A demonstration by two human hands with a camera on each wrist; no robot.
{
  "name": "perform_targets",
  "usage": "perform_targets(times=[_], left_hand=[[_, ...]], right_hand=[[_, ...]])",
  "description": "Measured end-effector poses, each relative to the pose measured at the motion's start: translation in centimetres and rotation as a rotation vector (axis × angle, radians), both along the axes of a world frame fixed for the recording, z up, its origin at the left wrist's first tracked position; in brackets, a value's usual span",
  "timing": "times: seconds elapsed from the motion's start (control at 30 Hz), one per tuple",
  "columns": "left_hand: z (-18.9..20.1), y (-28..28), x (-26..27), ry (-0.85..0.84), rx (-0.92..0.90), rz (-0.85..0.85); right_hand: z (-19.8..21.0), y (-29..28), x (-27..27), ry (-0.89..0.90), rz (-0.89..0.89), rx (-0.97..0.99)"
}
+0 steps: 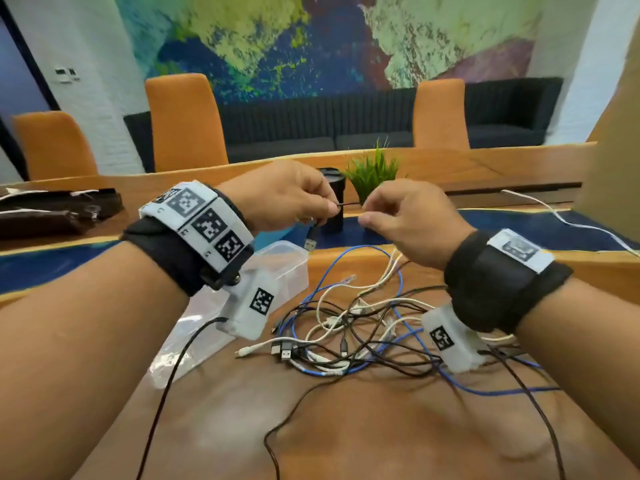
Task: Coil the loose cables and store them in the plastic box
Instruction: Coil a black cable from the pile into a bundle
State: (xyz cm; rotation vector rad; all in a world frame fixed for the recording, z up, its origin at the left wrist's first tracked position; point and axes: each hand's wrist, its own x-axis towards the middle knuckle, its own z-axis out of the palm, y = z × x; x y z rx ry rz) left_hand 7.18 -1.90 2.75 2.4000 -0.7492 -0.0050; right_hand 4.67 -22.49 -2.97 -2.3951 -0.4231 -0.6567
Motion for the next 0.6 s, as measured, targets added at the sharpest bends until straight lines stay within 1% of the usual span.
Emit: perform_targets(times=[0.03, 0.07, 0.1, 0.13, 0.2, 0.23, 0.3, 0.37, 0.43, 0.5, 0.57, 0.6], left_hand=[[0.5, 0.1, -0.2, 0.059, -0.11, -0.002], [0.9, 0.1, -0.3, 0.132, -0.224, -0.012], [1.2, 0.1, -0.6, 0.212, -0.335, -0.032], [1.5, 0.1, -0.9, 0.287, -0.445, -0.058], [1.8, 0.2, -1.5, 0.426, -0.643, -0.115], [1.7, 0.2, -1.8, 0.487, -0.719, -0.137], [1.1, 0.4, -2.5, 0.594, -0.838, -0.193], [-0.1, 0.4, -3.1, 0.67, -0.936, -0.25], [-1.1, 0.0, -3.5, 0.689, -1.038, -0.312], [-1.7, -0.4, -3.6, 0.674, -1.186, -0.362], [-2.1, -0.7, -3.0, 0.579, -1.285, -0.353], [-2.3, -0.7, -2.7, 0.511, -1.29, -0.339]], right_hand=[[1.2, -0.1, 0.0, -0.1, -0.043, 0.052], [2.5, -0.2, -0.1, -0.152, -0.066, 0.072], [3.7, -0.1, -0.1, -0.156, -0.055, 0.075], [4.7, 0.1, -0.3, -0.13, 0.002, 0.101], [6.1, 0.5, -0.8, -0.025, 0.18, 0.277], [6.6, 0.5, -1.0, 0.014, 0.236, 0.387], [7.2, 0.2, -1.1, 0.016, 0.259, 0.526], [7.0, -0.2, -0.7, -0.078, 0.207, 0.585], [6.1, -0.2, -0.1, -0.178, 0.084, 0.526], [4.5, 0.3, 0.3, -0.196, 0.018, 0.372], [3.3, 0.9, 0.0, -0.078, 0.072, 0.203], [3.0, 1.1, -0.4, 0.014, 0.123, 0.117]])
